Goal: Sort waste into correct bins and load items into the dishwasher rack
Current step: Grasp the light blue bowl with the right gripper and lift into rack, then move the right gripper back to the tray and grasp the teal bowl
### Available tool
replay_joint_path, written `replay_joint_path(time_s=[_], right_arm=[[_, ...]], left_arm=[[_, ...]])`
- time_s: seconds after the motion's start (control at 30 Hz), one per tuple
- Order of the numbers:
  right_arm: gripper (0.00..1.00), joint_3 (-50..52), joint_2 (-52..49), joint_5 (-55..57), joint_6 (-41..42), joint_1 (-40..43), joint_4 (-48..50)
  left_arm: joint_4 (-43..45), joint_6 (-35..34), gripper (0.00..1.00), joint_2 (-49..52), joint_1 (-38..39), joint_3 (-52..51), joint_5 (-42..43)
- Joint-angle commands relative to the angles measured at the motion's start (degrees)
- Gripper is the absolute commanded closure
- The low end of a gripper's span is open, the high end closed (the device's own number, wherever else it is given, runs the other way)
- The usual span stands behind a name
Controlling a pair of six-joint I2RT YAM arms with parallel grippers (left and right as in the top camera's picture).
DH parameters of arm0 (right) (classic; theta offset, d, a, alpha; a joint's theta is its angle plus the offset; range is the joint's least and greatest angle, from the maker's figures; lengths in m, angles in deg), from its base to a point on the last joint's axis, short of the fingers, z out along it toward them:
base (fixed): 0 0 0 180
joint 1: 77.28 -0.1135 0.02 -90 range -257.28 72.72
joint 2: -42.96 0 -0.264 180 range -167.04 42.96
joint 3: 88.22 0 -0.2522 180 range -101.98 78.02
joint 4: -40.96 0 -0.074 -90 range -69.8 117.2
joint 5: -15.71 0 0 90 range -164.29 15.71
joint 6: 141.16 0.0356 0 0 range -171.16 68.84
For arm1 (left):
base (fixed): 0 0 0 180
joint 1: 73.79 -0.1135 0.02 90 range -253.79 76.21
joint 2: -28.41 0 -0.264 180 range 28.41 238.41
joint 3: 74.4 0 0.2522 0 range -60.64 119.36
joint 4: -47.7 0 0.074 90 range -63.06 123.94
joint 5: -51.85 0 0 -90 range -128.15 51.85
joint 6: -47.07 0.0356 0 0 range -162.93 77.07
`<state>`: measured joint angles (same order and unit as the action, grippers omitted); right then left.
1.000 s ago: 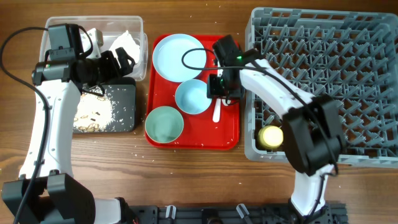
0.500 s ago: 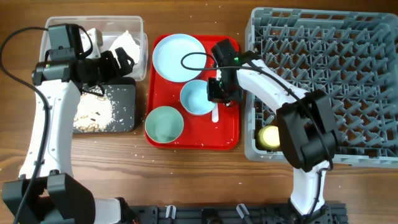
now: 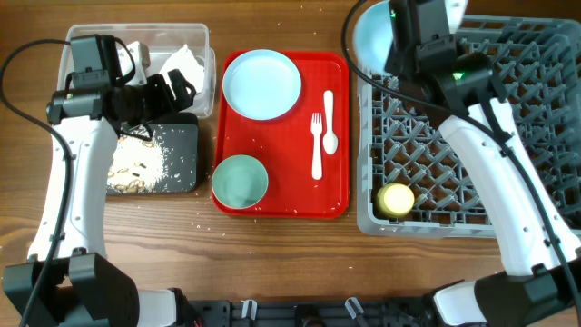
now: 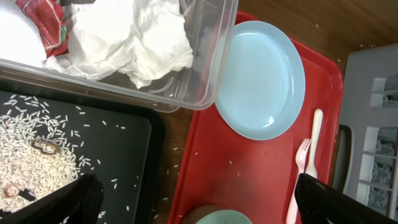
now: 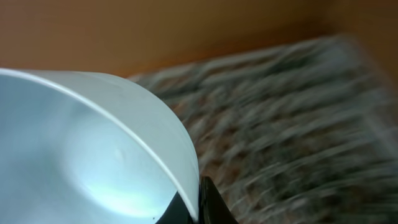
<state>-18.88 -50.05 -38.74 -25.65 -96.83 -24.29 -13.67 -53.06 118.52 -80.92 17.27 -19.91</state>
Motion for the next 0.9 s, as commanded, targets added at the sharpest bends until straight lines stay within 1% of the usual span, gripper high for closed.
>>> replay_joint_path(time_s=[0.0, 0.07, 0.13, 0.27, 0.33, 0.4, 0.47, 0.67, 0.87], right_arm=[[0.96, 0.63, -5.88, 22.01, -5.46, -0.20, 5.18], [0.96, 0.63, -8.87, 23.17, -11.87, -0.07, 11.54], [0.96, 0.63, -13.49, 25.42, -21.79, -0.02, 21.31], [0.96, 0.63, -20.24, 31.80, -37.24, 0.17, 37.29], [0.96, 0.63, -23.78, 33.53, -46.64, 0.87, 47.17], [0.96, 0.63, -25.99, 33.48, -51.43, 1.57, 52.37], [0.96, 0.63, -27.45, 33.66, -53.22, 2.43, 53.94], [0.96, 0.74, -30.18, 33.40, -53.20, 4.70, 53.83], [0.96, 0.92, -33.33, 30.16, -52.96, 4.74, 53.77]], left_arm=[[-0.02, 1.09, 0.00, -0.33, -0.24, 0.42, -0.33], [-0.02, 1.09, 0.00, -0.33, -0.24, 0.42, -0.33], [-0.02, 1.09, 0.00, -0.33, -0.24, 0.42, -0.33], [-0.02, 1.09, 0.00, -0.33, -0.24, 0.44, -0.33], [-0.02, 1.09, 0.00, -0.31, -0.24, 0.42, -0.33], [-0.02, 1.09, 0.00, -0.31, -0.24, 0.44, -0.33], [-0.02, 1.09, 0.00, -0.33, -0.24, 0.42, -0.33], [-0.02, 1.09, 0.00, -0.33, -0.24, 0.42, -0.33], [-0.02, 1.09, 0.00, -0.33, -0.24, 0.44, -0.33]])
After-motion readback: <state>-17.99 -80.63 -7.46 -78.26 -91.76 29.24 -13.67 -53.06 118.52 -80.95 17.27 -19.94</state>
